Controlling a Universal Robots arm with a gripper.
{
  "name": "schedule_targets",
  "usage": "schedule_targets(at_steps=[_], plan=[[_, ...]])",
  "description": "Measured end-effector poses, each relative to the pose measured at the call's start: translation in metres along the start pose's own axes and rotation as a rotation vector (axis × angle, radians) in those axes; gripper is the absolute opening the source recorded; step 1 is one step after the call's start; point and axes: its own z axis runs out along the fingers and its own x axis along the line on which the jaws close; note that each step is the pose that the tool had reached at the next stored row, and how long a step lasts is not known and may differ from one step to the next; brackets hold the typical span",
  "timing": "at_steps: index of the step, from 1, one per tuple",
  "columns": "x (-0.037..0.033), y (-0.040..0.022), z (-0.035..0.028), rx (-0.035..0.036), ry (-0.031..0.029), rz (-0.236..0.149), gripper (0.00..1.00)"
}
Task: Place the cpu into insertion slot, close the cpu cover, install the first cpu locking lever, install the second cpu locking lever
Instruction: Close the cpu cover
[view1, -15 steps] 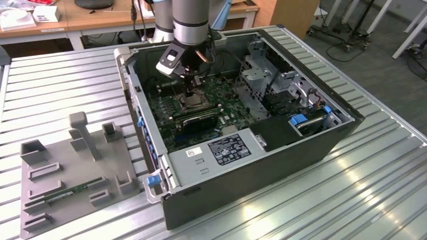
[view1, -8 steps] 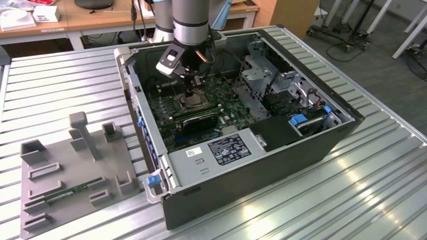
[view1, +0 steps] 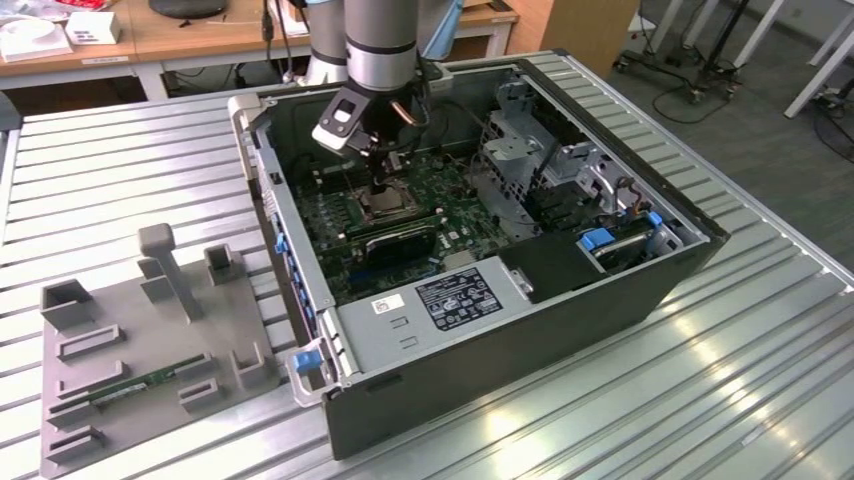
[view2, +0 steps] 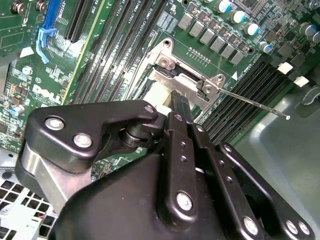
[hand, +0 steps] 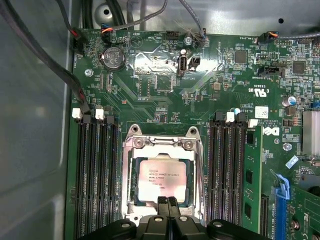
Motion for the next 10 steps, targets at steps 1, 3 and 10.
schedule_targets(at_steps=[1,3,10], plan=[[0.0,0.0,0.0002,0.0,0.0004,-0.018,0.11],[0.0,-0.0001,0.0005,0.0001,0.0012,-0.055,0.11],[0.0,-0.0001,0.0019,0.0002,0.004,-0.182,0.11]])
